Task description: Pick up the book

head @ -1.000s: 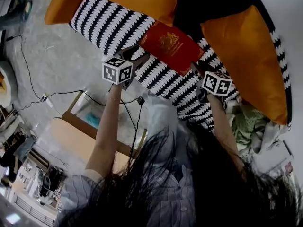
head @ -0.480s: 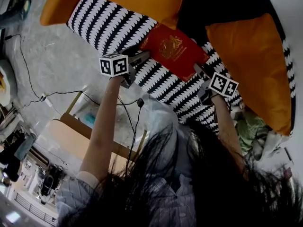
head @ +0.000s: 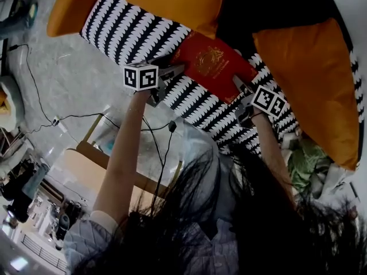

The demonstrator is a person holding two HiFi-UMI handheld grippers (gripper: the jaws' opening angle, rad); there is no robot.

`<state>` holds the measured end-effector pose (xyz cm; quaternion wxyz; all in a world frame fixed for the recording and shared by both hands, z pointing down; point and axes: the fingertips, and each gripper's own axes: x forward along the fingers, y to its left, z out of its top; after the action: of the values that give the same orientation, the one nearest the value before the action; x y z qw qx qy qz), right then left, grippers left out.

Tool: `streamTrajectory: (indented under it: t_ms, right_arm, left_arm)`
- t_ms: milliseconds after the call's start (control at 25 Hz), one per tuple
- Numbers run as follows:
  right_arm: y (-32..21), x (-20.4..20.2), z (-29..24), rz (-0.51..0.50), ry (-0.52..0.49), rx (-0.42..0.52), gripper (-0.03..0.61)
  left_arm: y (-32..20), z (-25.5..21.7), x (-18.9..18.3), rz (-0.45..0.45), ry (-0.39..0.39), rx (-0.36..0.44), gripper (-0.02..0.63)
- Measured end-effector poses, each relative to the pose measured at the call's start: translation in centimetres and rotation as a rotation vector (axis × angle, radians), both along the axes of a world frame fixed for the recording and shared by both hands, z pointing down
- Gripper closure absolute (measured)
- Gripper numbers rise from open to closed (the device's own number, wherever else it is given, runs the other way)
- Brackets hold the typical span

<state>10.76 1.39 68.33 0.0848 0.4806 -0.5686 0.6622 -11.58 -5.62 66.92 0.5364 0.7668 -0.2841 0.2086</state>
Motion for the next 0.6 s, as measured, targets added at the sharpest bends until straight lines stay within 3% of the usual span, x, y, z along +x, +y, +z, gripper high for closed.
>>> streamTrajectory:
  t_ms: [280,600]
  right_arm:
    - [0.0,0.9,-0.2,0.018,0.037,0.002,0.270]
    - [1.0,1.8,-3.1,0.056,0.082,0.008,0.270]
  left_arm:
    - [-0.1,0.0,1.8,0.061,-0.044,0.030,0.255]
    - [1.3,-2.0,1.9,-0.007,0.027,0.050,0.255]
